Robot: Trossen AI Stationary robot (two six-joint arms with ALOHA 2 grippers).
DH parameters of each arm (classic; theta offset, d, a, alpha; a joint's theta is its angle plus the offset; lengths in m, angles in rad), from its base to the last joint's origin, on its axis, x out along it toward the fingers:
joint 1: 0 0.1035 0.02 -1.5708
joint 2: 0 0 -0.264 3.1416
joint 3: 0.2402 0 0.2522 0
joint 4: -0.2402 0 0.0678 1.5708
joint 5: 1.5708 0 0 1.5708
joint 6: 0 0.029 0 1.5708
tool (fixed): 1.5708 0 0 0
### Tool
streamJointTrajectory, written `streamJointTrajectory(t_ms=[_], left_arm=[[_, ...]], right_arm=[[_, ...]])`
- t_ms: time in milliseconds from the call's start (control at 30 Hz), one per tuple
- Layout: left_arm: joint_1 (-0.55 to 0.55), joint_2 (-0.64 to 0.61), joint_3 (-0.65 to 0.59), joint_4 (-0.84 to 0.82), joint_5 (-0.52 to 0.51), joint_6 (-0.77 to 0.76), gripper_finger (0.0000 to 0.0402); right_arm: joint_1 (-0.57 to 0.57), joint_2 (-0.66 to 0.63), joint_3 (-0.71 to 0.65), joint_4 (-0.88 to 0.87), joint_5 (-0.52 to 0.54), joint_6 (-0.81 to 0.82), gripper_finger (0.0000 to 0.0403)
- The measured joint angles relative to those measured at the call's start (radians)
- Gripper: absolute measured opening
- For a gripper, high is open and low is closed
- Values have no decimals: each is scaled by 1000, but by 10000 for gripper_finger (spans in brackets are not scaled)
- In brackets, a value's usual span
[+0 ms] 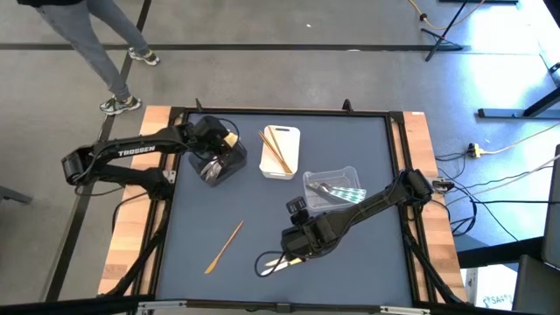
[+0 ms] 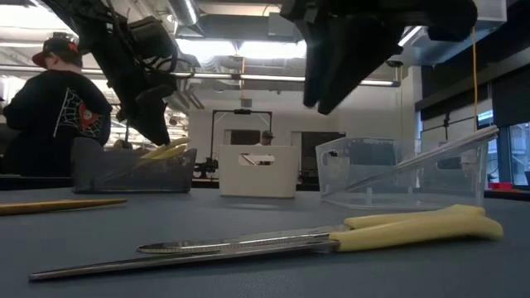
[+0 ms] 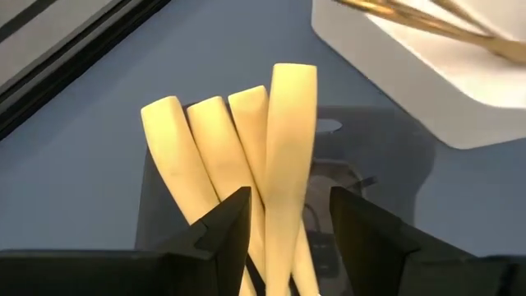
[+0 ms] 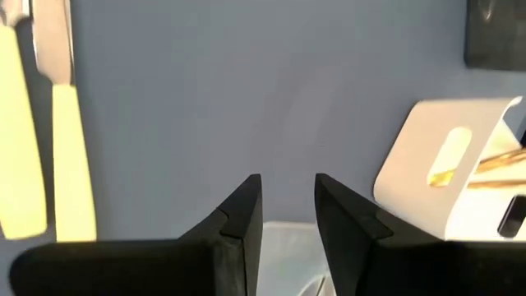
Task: Sort silverware by color (type)
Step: Put the yellow knife into the black bin
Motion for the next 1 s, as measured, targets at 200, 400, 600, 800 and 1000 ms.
streamJointTrajectory(t_ms=[200, 400, 600, 800, 1000], left_arm=[[0, -77, 0, -4, 5, -7, 161], [0, -180, 0, -3, 51, -39, 161], [-46, -267, 0, -3, 105, -87, 160], [-181, -302, 0, 1, 125, -140, 160], [-363, -297, 0, 67, 43, -186, 160]], right_arm=[[0, 0, 0, -39, 0, 12, 101], [0, 0, 0, -75, 0, 28, 101], [0, 0, 0, -82, 0, 31, 101], [0, 0, 0, -114, -51, 51, 101], [1, -7, -1, -194, -69, 116, 101]])
